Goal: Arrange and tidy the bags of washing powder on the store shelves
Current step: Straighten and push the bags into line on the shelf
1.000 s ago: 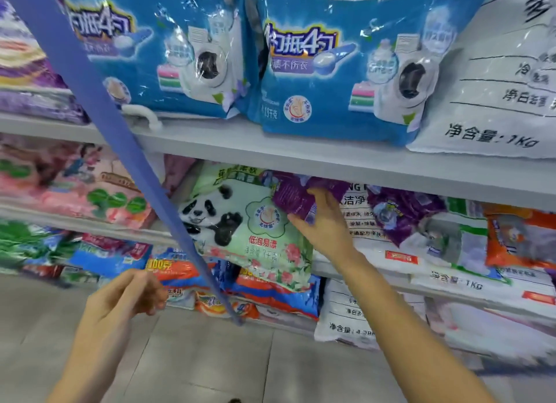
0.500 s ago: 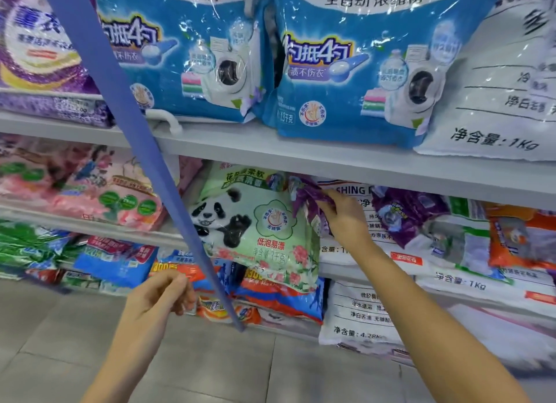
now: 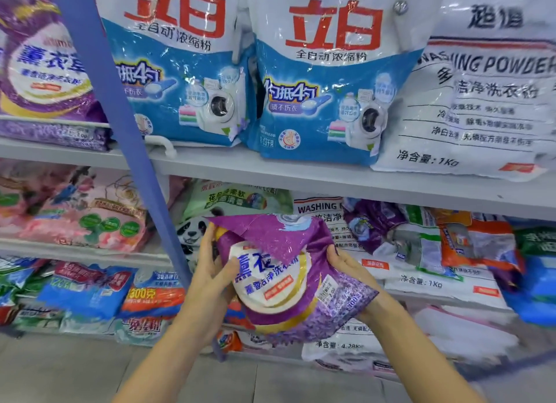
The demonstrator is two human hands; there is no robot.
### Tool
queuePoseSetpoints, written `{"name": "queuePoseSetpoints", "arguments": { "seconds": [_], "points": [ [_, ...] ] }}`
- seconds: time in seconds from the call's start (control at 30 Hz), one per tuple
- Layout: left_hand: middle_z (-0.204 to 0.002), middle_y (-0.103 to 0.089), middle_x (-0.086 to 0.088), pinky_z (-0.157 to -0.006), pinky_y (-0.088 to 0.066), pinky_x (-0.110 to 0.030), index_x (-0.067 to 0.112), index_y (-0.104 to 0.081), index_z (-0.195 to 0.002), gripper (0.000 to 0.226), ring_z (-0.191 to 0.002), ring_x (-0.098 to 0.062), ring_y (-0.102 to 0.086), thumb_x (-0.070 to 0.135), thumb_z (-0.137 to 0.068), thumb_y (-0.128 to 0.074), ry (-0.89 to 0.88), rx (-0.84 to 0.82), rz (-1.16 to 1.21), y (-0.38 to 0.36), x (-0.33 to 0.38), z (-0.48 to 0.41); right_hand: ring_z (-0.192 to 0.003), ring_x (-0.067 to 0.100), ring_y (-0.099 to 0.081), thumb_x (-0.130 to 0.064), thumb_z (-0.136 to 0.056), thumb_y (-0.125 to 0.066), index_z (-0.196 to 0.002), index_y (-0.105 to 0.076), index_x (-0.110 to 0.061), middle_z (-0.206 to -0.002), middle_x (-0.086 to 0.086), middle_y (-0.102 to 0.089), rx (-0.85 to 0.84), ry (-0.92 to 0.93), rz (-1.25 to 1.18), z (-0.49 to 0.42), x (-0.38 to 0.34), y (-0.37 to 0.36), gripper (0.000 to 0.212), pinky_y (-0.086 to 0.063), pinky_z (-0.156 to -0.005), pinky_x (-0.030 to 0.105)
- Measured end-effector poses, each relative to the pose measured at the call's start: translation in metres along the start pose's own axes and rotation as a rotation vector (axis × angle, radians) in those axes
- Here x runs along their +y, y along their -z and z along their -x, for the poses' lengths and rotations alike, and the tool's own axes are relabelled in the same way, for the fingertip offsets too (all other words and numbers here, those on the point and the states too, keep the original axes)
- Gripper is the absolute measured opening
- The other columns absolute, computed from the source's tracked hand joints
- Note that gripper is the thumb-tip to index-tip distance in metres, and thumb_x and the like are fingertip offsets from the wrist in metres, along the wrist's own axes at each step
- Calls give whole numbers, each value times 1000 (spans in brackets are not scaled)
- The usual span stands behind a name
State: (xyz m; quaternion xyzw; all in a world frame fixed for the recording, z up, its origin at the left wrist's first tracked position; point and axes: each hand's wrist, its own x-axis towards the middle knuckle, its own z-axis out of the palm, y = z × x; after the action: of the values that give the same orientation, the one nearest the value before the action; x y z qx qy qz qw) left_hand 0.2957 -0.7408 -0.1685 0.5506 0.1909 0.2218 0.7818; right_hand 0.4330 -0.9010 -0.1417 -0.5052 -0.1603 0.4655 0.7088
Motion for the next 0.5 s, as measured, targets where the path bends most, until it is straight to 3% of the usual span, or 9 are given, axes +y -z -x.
{"name": "queuePoseSetpoints", "arguments": {
  "seconds": [0.07,0.13,0.23,0.3,0.4,0.47,0.5],
  "points": [
    [-125,-63,11,-76,-58,-34,57,-36,-128,100,-108,-16,-65,33,-49,-91,-14,22,103,-2,-3,-7,-58,6,-67,-17,-88,-58,-75,-65,-6,-63,-3,-71,29,2,151,6,-3,1,18,-51,-55,16],
    [-129,-60,2,-76,-58,-38,48,-34,-139,90,-107,-21,-65,14,-67,-75,-36,86,79,-10,1,-8,-73,0,-68,-7,-93,-47,-97,-56,-11,-77,-10,-74,-18,35,339,13,-6,3,11,-50,-65,12],
    [-124,-63,0,-78,-57,-41,42,-30,-144,90,-102,-19,-67,11,-70,-70,-67,110,10,-17,7,-7,-113,1,-57,-18,-82,-70,-132,-37,-29,-120,-21,-61,-140,248,622,16,-7,8,60,-46,-90,16],
    [-127,-60,3,-85,-55,-46,47,-29,-142,93,-105,-18,-66,19,-65,-74,-109,96,-70,-20,11,-4,-125,-2,-46,-30,-78,-74,-139,-33,-32,-135,-16,-49,-16,460,808,13,-9,2,74,-38,-99,14],
    [-133,-54,9,-92,-52,-46,56,-30,-133,88,-112,-12,-61,28,-64,-75,-190,28,-249,-27,20,-1,-123,2,-49,-40,-84,-62,-125,-56,-26,-131,-10,-55,124,787,1086,3,-10,-11,44,-37,-101,16],
    [-131,-54,12,-89,-54,-40,60,-29,-129,83,-108,-7,-62,28,-66,-74,-230,-43,-328,-28,29,1,-103,0,-61,-39,-92,-53,-103,-68,-28,-108,-15,-68,248,826,1010,3,-16,-15,22,-46,-90,18],
    [-128,-55,16,-87,-55,-34,60,-28,-129,82,-106,-4,-63,29,-68,-72,-254,-77,-373,-27,32,0,-87,1,-65,-41,-92,-52,-89,-70,-30,-92,-14,-72,298,756,853,5,-23,-17,21,-49,-80,19]
  ]
}}
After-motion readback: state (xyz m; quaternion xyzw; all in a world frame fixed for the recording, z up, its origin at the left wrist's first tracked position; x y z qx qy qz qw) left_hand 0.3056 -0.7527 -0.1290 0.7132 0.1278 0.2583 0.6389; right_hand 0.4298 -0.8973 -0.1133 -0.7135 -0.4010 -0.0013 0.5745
